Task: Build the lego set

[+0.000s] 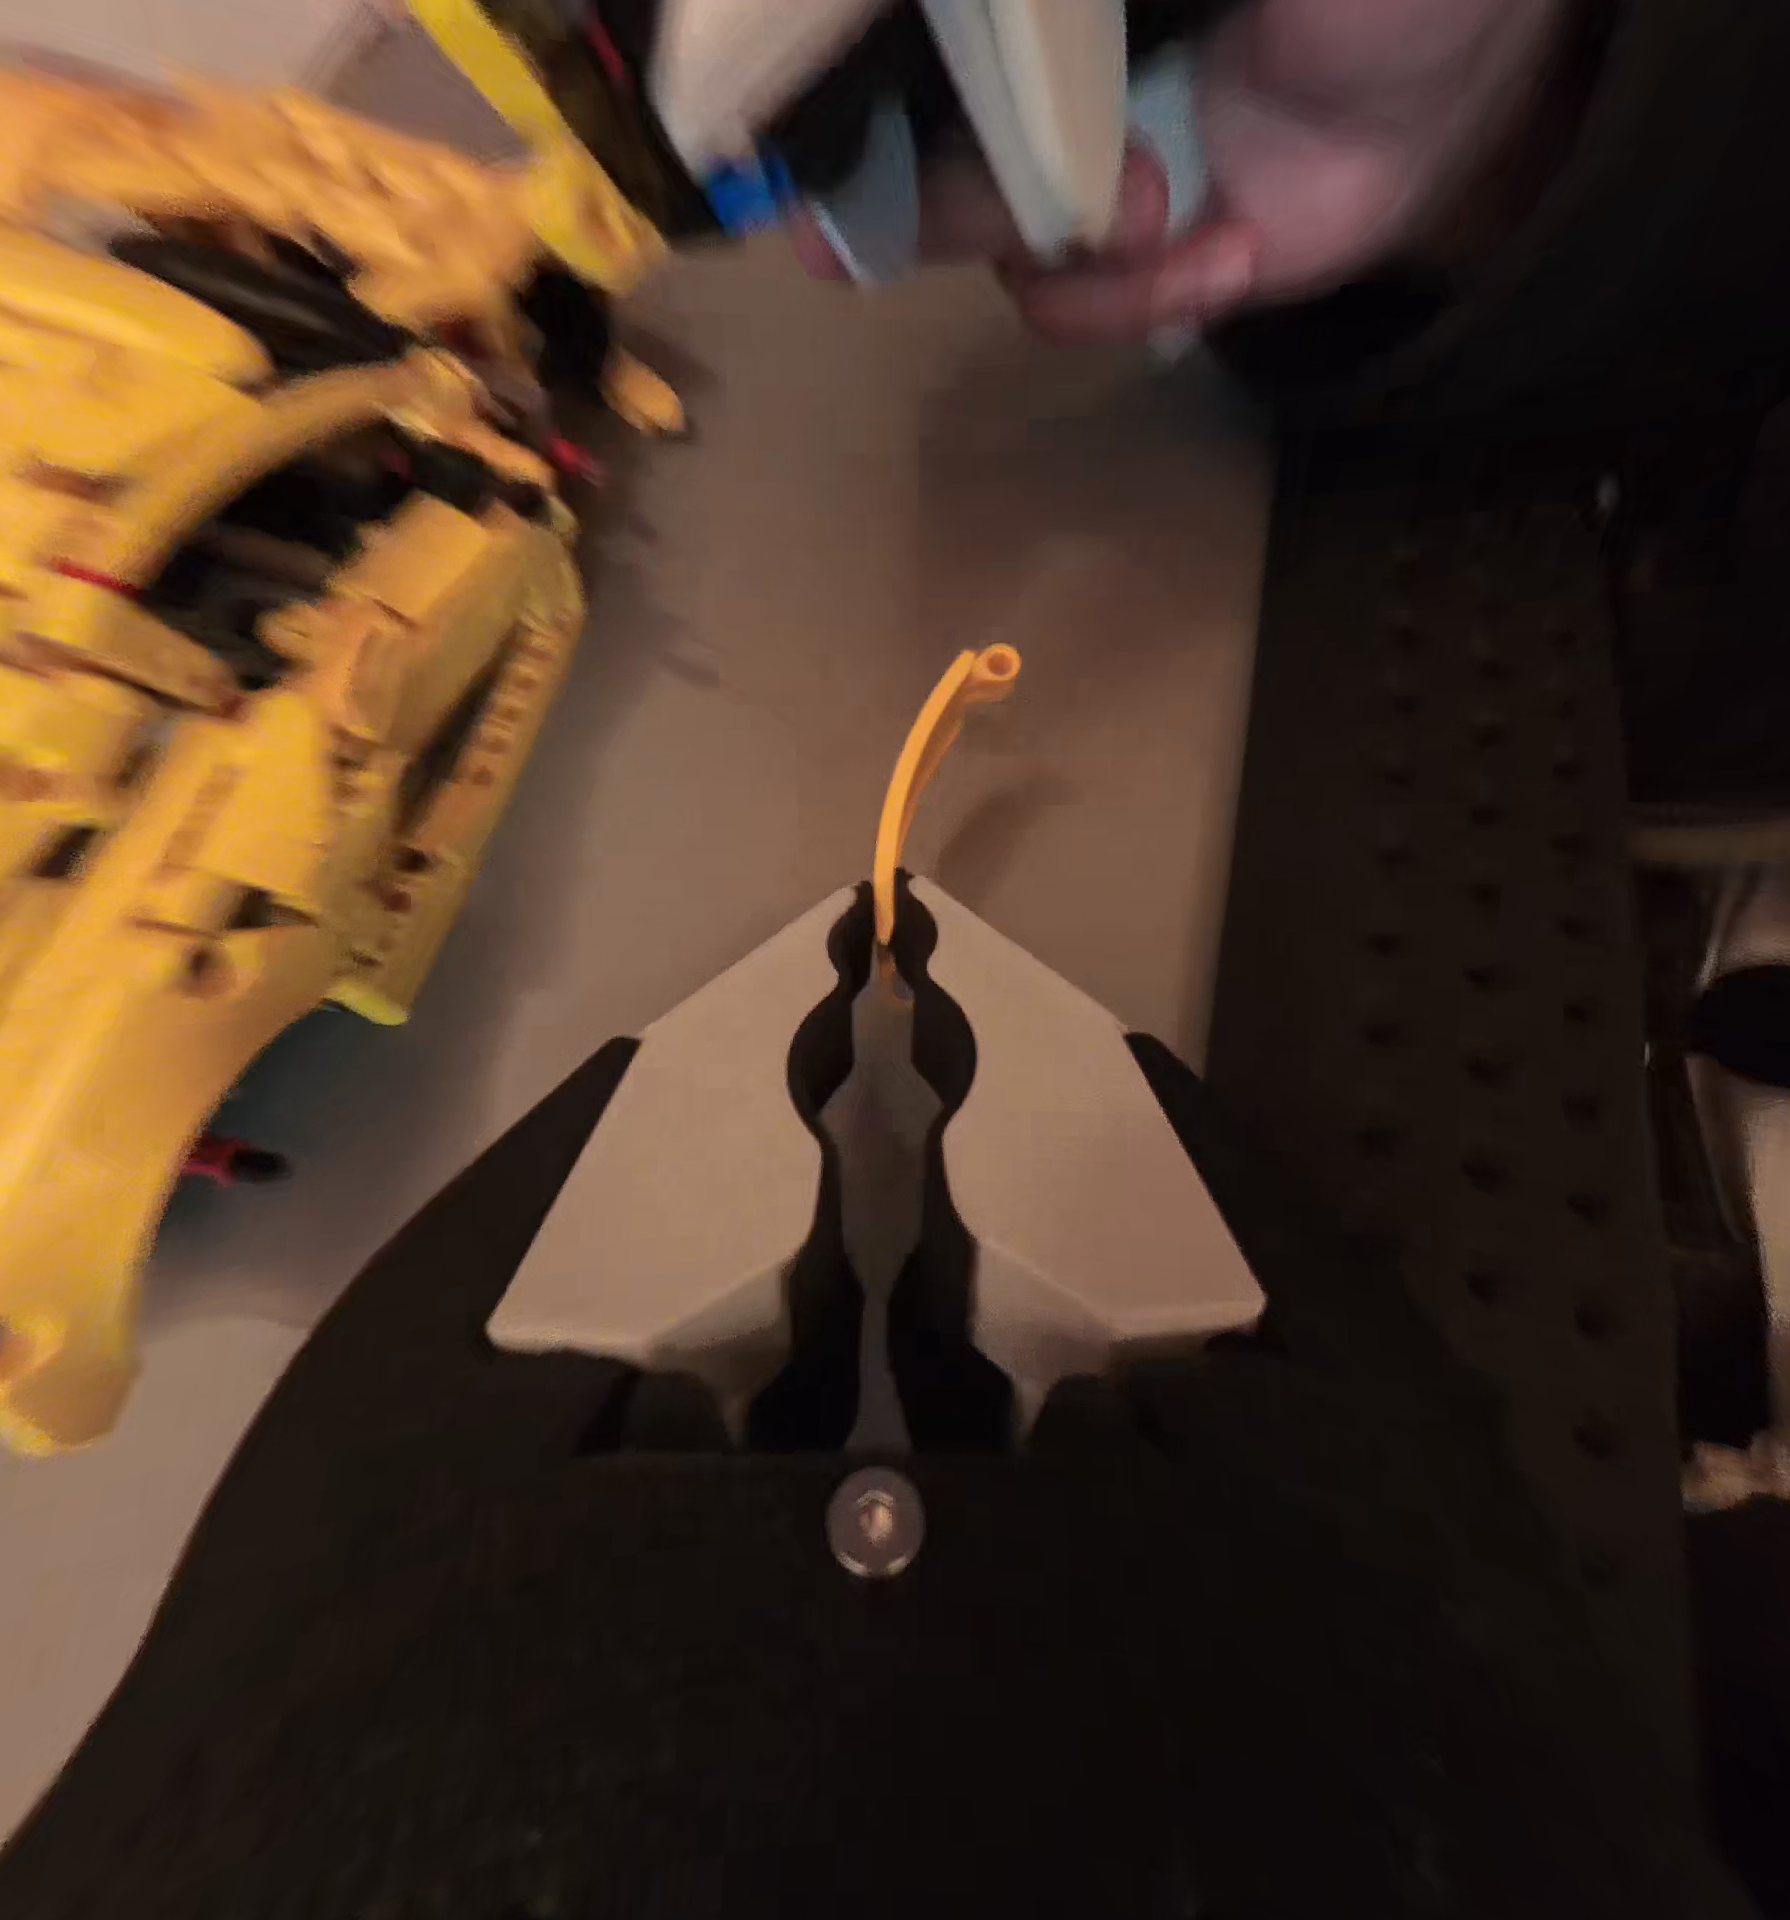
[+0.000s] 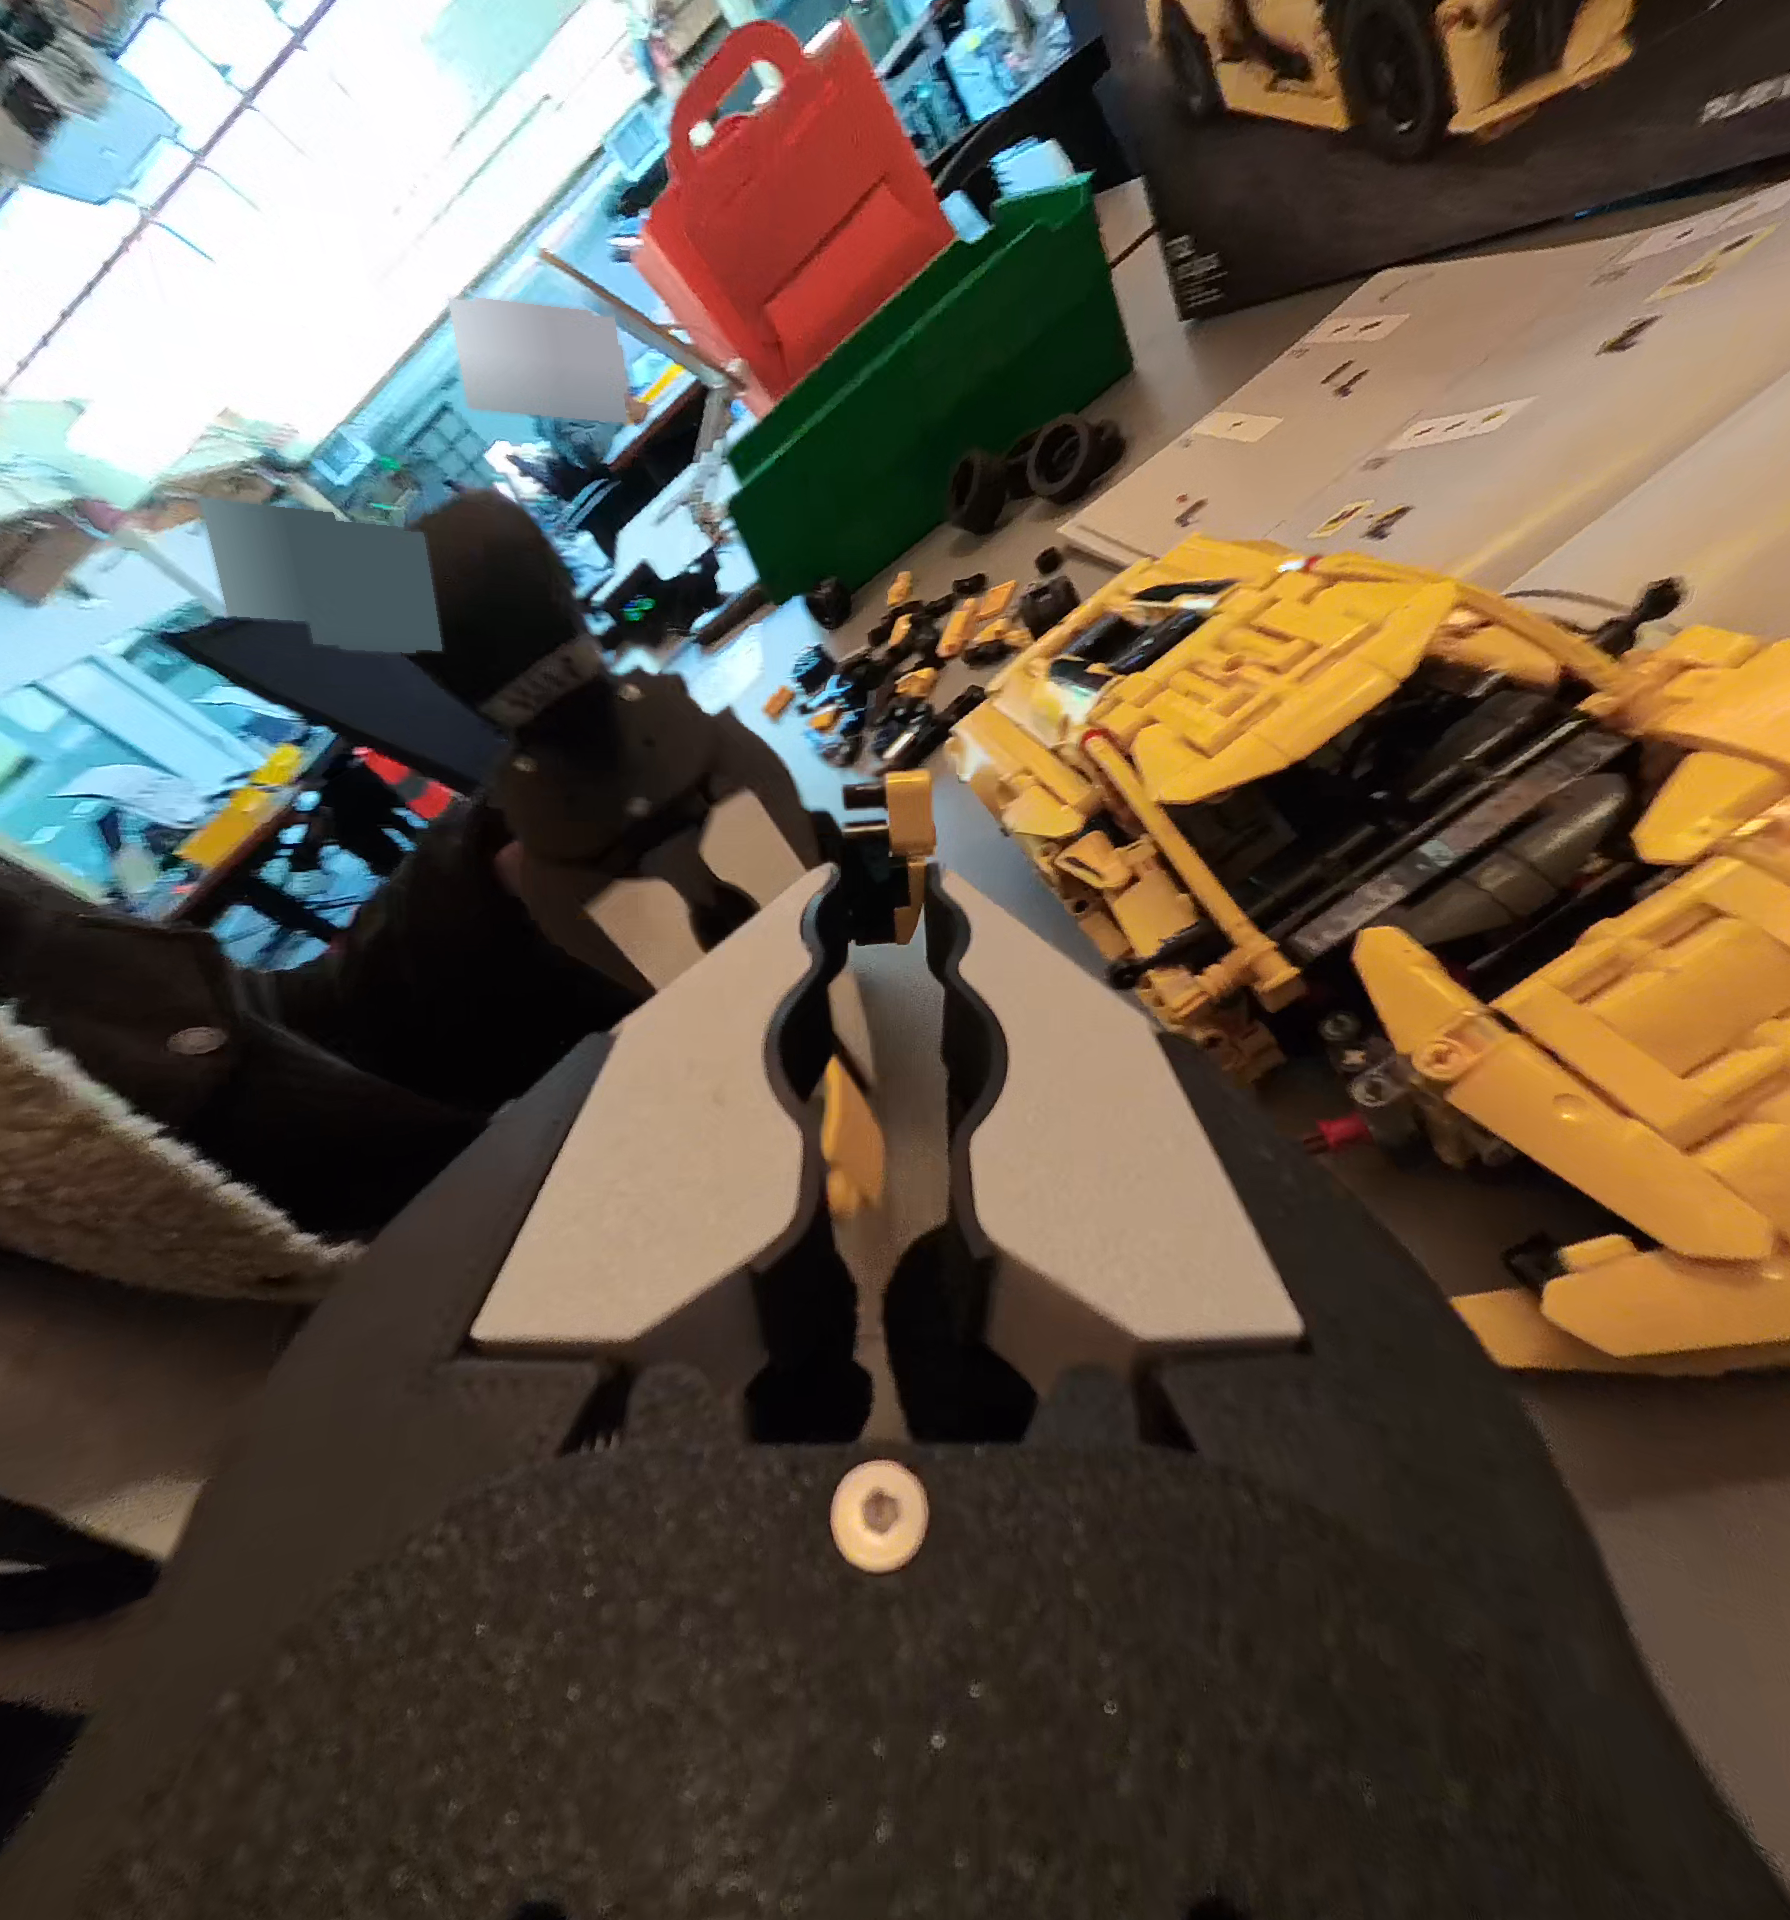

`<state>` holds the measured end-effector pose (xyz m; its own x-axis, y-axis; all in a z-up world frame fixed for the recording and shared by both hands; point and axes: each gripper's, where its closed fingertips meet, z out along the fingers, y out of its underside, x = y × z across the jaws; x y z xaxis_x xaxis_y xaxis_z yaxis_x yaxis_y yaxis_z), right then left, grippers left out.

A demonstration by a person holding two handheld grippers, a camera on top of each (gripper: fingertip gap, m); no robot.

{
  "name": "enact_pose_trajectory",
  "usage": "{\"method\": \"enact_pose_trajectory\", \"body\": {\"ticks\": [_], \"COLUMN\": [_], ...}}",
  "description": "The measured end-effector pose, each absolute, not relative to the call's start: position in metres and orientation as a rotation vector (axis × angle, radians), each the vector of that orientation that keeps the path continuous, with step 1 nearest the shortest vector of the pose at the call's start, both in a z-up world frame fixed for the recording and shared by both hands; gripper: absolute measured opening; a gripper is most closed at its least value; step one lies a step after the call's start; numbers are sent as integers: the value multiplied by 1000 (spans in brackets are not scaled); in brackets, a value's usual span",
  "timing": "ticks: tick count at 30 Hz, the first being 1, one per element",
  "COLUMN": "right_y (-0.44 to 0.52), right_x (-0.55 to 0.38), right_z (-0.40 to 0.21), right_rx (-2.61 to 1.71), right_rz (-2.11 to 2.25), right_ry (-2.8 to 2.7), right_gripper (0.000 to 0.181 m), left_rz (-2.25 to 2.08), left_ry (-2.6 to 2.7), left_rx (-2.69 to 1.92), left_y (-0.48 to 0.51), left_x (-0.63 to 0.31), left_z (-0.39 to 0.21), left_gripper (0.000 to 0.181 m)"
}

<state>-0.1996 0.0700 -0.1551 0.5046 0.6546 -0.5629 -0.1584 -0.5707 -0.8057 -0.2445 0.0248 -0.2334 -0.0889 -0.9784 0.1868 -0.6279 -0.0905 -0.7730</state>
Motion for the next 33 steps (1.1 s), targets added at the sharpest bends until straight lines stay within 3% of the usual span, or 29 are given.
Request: {"method": "enact_pose_trajectory", "body": {"ticks": [6, 9, 13, 20, 33], "right_y": [92, 91, 105, 95, 92], "right_x": [-183, -224, -246, -295, -268], "right_z": [-166, -146, -123, -114, -111], "right_rx": [-1948, -1888, -1814, -1784, -1761], "right_rz": [589, 471, 306, 709, 757], "right_ry": [-476, -554, -507, -432, -375], "right_gripper": [12, 12, 12, 12, 12], "left_rz": [-1411, -1528, -1546, -1360, -1338], "left_ry": [729, 439, 392, 507, 599], "left_rx": [-1392, -1261, -1154, -1102, -1160], "left_y": [104, 118, 113, 103, 100], "left_x": [-261, -278, -283, -277, -265], "left_z": [-107, -88, -72, -68, -81], "left_gripper": [2, 1, 1, 1, 1]}}
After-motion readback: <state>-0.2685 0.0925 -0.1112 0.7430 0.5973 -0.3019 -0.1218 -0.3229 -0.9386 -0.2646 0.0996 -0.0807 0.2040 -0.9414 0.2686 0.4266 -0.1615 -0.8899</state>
